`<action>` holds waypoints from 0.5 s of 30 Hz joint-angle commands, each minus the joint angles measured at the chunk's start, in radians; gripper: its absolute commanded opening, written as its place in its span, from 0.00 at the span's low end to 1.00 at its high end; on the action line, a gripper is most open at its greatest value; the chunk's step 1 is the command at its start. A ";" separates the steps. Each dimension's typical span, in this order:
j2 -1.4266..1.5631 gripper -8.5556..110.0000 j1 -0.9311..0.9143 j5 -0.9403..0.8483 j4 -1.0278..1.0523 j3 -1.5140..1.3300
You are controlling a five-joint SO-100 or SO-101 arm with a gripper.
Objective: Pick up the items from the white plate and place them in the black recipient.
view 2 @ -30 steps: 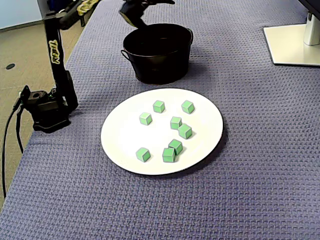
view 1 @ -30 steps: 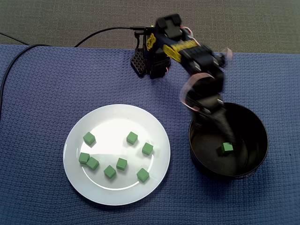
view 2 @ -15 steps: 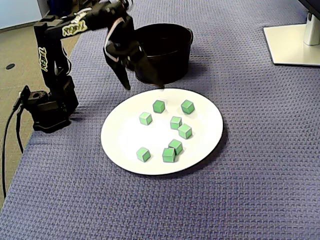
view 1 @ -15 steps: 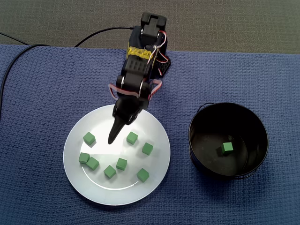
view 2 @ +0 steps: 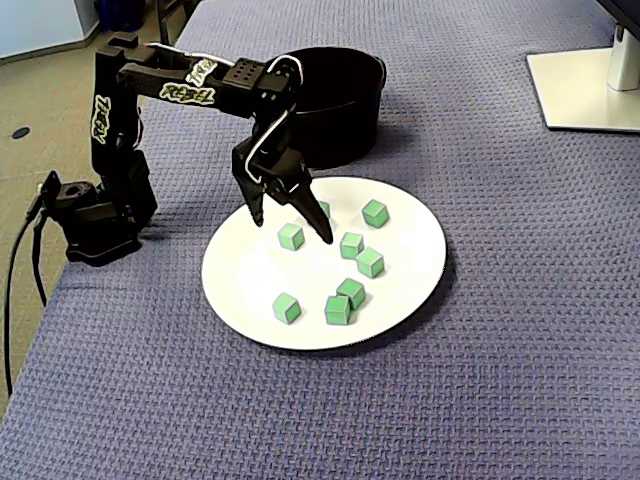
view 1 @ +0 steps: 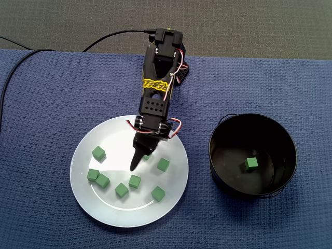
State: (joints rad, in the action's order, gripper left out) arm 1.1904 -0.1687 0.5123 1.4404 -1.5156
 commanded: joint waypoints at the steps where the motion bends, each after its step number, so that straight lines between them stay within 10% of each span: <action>1: 0.003 0.48 0.014 -0.032 -0.031 -0.005; 15: -0.006 0.14 -0.015 -0.081 -0.086 -0.006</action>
State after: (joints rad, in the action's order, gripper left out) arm 1.1781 -0.1641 0.4479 1.3622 -1.5294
